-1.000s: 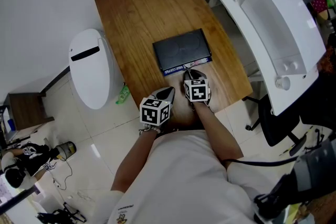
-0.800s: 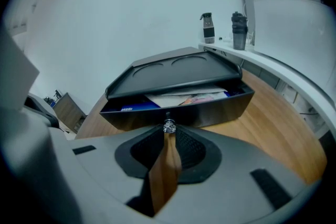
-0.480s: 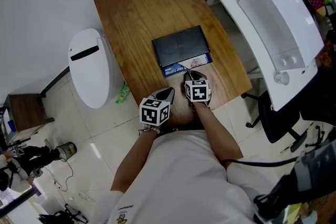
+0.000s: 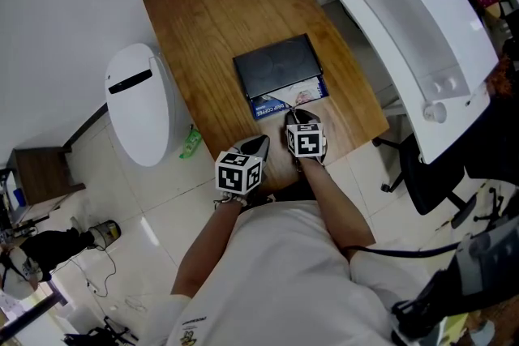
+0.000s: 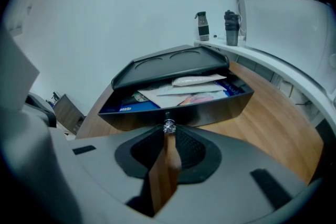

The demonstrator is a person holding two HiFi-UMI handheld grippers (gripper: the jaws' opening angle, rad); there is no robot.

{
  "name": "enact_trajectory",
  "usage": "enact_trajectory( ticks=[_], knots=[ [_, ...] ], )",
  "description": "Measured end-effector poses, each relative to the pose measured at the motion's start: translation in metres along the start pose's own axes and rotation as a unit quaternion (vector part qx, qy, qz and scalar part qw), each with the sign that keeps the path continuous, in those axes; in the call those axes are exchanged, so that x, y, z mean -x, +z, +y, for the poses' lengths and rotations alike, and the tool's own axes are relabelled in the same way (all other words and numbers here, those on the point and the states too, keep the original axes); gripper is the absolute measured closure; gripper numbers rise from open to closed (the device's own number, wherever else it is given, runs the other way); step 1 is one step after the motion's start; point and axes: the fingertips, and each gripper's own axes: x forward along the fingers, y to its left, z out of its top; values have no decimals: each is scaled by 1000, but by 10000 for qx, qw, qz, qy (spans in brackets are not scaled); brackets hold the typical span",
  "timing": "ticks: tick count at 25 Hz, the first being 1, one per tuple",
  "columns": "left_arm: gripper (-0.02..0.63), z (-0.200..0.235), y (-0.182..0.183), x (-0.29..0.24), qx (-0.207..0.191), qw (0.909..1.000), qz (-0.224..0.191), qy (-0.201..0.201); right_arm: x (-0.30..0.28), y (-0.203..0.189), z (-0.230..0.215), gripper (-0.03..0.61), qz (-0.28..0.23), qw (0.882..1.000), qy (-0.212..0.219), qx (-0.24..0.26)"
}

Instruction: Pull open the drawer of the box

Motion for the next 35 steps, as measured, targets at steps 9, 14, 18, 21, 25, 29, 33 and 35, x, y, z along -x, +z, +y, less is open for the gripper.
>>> enact_trajectory(
  ticks=[9,14,18,21,25,29,33,35],
  knots=[
    [612,-5,-3,2,-79,9999,38,-95,9,-12,-2,520,40,9999,-125,15],
    [612,-9,-5,3,-126,9998,45,-160,14,-20,-3,520,62,9998,-191,-17],
    [612,-11,-8,4,-183,9996,73,-209,18,-26,-3,520,73,9996,-240,-91],
    [612,-14,-10,4,-218,9994,101,-254,21,-31,-4,520,85,9995,-277,-128],
    [612,-16,-14,4,-245,9992,123,-296,24,-36,-5,520,87,9994,-297,-175],
    [612,-19,-16,4,-273,9990,134,-338,29,-41,-7,520,104,9992,-331,-197],
    [612,-22,-18,5,-290,9988,144,-371,32,-43,-6,520,91,9991,-339,-228],
    [612,-22,-19,6,-291,9987,146,-381,32,-44,-5,520,84,9991,-340,-228]
  ],
)
